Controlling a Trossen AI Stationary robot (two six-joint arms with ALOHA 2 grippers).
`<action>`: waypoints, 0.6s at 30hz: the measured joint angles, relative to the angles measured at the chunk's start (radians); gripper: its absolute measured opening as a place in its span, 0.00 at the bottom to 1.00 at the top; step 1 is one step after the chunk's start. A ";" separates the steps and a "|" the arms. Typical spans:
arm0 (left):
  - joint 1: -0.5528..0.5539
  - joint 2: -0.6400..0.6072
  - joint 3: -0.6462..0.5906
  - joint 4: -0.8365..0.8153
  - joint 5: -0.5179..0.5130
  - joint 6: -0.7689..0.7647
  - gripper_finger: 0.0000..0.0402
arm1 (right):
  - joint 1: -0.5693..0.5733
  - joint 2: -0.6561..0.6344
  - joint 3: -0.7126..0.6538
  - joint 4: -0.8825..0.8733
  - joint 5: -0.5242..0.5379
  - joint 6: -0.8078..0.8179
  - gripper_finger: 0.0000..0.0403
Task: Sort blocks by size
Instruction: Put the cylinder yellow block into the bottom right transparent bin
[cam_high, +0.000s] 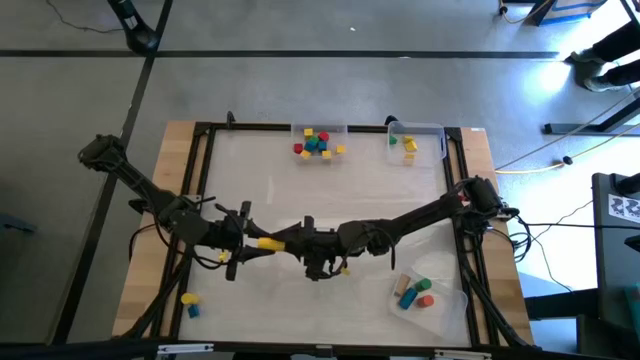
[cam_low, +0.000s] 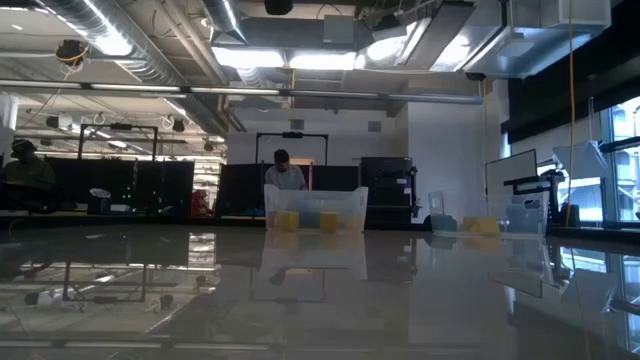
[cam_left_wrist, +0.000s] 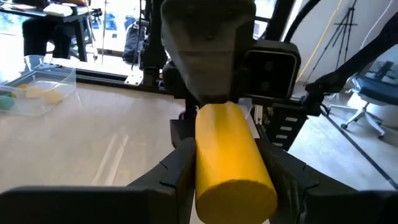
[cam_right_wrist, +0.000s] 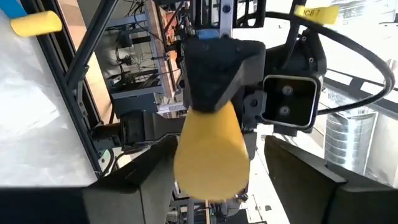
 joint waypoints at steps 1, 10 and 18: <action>0.004 0.003 0.000 0.000 0.001 0.000 0.32 | 0.000 0.000 0.000 0.000 0.000 0.001 0.59; 0.023 0.007 0.000 -0.001 0.001 0.000 0.32 | 0.002 0.000 0.000 -0.004 0.006 0.006 0.48; 0.023 0.006 0.000 0.000 -0.002 0.004 0.32 | -0.004 0.000 0.000 -0.017 0.004 0.007 0.33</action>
